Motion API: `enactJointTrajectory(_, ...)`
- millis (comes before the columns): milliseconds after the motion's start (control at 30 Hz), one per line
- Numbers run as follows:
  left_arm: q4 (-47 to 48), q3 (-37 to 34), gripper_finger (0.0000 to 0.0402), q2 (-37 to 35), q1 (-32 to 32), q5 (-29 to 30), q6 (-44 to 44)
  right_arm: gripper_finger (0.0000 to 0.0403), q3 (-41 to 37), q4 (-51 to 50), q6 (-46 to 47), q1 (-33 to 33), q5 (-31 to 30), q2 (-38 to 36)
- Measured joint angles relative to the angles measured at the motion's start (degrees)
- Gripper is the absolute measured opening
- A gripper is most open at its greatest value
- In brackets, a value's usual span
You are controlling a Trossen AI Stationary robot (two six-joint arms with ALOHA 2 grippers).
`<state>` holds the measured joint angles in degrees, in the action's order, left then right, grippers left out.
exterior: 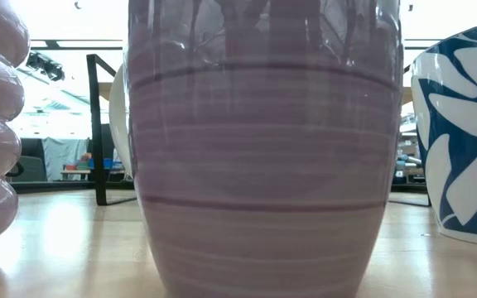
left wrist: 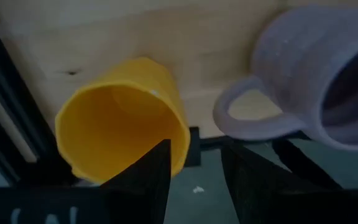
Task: Place coffee mugs
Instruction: Move the yellow mug to the top
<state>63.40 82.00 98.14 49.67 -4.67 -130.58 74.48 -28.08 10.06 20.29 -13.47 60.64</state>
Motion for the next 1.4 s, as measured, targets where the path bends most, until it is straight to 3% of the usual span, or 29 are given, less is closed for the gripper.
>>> enactJointTrajectory(500,1.95,0.0,0.0125,3.09,-0.02,-0.55,-0.37,0.0059,0.0,0.24,0.23,0.0,1.11,0.02)
enactJointTrajectory(1200,-13.63,-12.89,0.0116,3.11,0.05,-0.95,-0.33,0.0059,0.0,2.3,0.44,0.0,1.18,0.04)
enactJointTrajectory(1400,-13.77,-13.46,0.011,3.11,-0.02,-0.83,3.51,0.0059,0.0,2.3,0.38,0.0,1.18,0.04)
